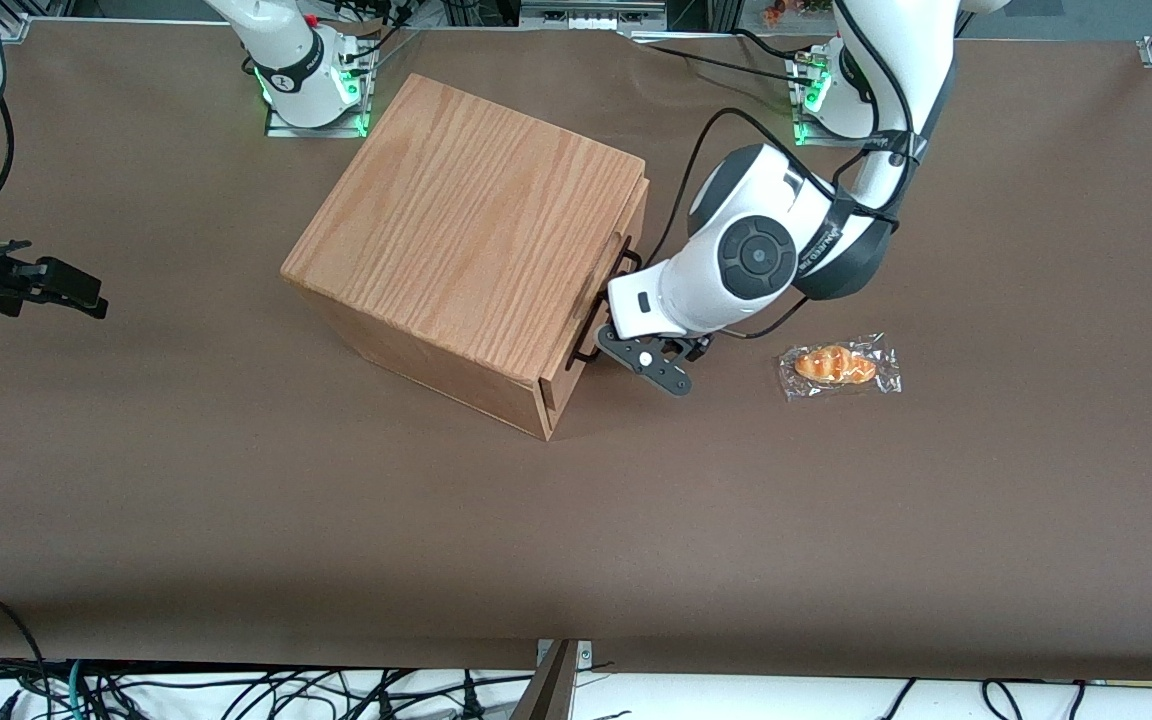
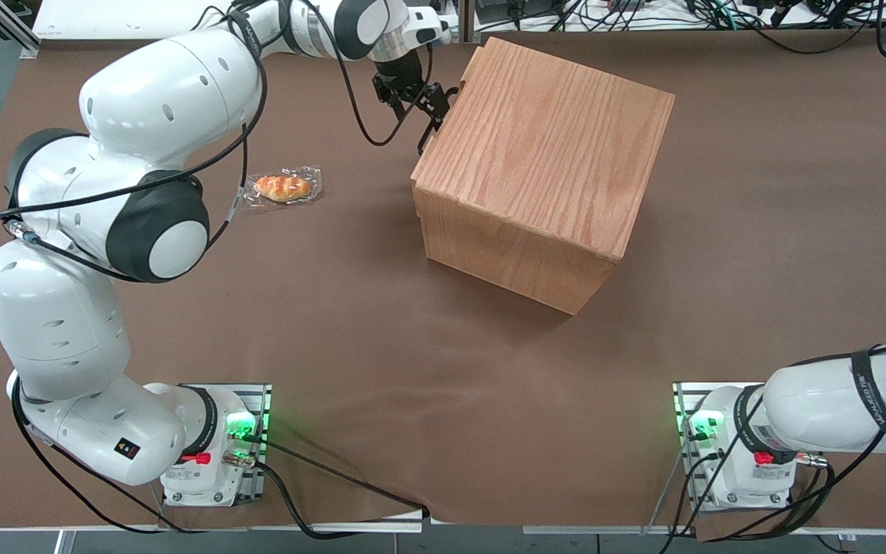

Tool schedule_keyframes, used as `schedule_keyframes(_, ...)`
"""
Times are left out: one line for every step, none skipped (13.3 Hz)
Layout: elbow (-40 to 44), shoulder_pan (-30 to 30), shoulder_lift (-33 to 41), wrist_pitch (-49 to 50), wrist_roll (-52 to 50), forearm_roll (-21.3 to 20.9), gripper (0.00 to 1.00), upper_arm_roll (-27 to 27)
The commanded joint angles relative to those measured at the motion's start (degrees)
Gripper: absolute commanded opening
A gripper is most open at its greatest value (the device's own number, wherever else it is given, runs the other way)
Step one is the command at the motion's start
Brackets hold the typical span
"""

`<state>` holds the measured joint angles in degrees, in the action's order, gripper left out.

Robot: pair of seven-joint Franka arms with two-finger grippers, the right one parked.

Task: Open top drawer with left arm
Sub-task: 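Pull the handle with the left gripper, sliding the drawer out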

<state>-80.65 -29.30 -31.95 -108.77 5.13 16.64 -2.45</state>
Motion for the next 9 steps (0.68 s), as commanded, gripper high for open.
schedule_keyframes(1.5, 1.7, -1.6, 0.0, 3.4, 0.8, 1.00, 0.4)
schedule_keyframes(1.5, 1.9, -1.6, 0.2, 4.0, 0.8, 1.00, 0.4)
schedule_keyframes(1.5, 3.0, -1.5, 0.5, 4.8, 0.7, 1.00, 0.4)
schedule_keyframes(1.1, 3.9, -1.4, 0.6, 5.2, 0.7, 1.00, 0.4)
schedule_keyframes(1.1, 4.9, -1.4, 0.9, 5.2, 0.7, 1.00, 0.4)
schedule_keyframes(1.1, 5.7, -1.4, 1.1, 5.2, 0.7, 1.00, 0.4)
schedule_keyframes(1.1, 6.6, -1.4, 1.3, 5.2, 0.7, 1.00, 0.4)
schedule_keyframes(1.2, 7.8, -1.3, 1.4, 5.1, 0.7, 1.00, 0.3)
schedule_keyframes(1.1, 8.1, -1.2, 1.5, 5.1, 0.7, 1.00, 0.4)
